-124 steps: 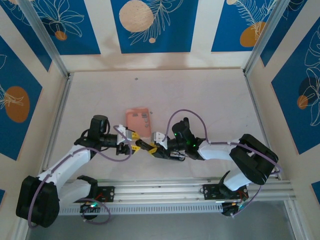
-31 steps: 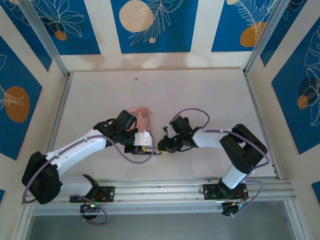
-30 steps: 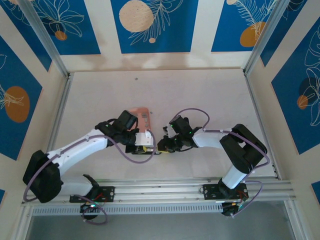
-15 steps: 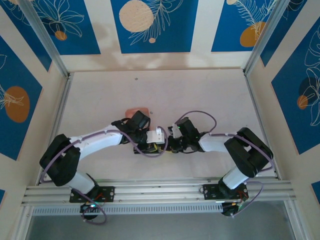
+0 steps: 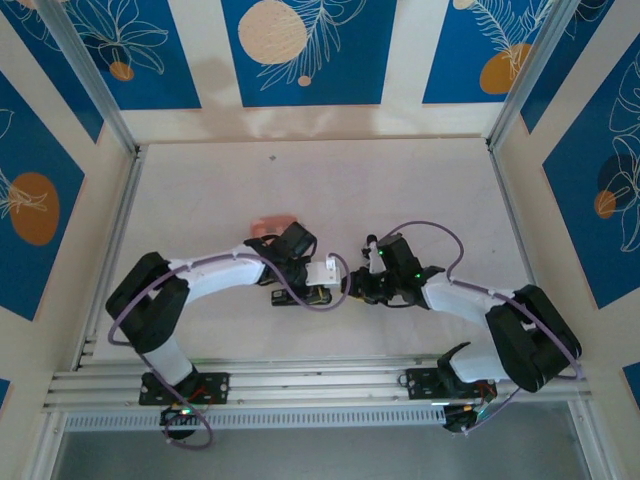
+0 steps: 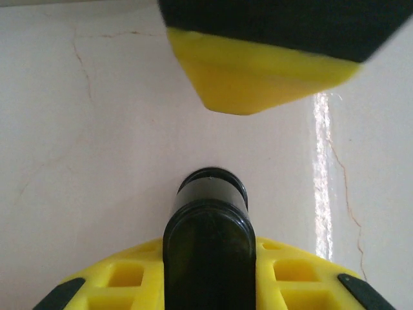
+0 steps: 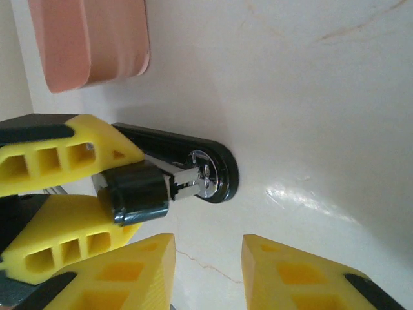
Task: Load the staples into the stapler
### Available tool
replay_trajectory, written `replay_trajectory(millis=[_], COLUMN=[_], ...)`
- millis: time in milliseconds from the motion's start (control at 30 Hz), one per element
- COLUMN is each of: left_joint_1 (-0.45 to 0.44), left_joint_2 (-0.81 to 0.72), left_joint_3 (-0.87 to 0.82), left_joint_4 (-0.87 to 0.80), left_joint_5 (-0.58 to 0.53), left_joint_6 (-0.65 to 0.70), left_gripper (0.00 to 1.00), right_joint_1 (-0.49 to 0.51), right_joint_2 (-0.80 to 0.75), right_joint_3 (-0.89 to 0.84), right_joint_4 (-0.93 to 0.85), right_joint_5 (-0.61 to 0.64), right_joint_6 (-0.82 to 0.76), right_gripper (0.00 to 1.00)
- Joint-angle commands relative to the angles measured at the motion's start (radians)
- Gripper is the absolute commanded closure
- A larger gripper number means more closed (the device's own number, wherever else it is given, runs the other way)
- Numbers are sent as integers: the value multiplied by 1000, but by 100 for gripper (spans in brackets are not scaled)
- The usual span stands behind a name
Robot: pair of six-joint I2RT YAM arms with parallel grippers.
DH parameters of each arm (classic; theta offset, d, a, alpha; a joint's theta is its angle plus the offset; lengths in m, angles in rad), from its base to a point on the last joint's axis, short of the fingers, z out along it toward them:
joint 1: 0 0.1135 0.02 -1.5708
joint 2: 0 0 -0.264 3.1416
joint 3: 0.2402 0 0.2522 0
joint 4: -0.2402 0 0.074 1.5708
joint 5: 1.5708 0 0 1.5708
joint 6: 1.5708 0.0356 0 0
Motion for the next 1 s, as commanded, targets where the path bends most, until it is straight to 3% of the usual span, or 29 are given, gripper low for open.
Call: replay_trajectory(millis=[0,300,500,633,967], left_joint_1=[-30,-61,-65,-75,-80], left_joint_2=[79,173,114,-7,-106], left_joint_3=[40,91,112,112,156], left_joint_4=[-34,-115,-105,-14,97], left_joint_5=[-17,-86,-78,-52,-299], left_joint_6=[-5,-39,-144,-350,-976], left_gripper=[97,98,96,97,99], right_joint_1=[-10,-36,-53,-82,-188], right_joint_2=[-41,-97,-152,-216,-378], right_joint_3=[11,-15,-16,-9,-7], right_joint_4=[-88,-101,-130,-180,-296], right_joint_5=[29,39,53,72,90], right_joint_6=[-32,-31,-36,-45,-58], right_gripper=[67,67,67,67,67])
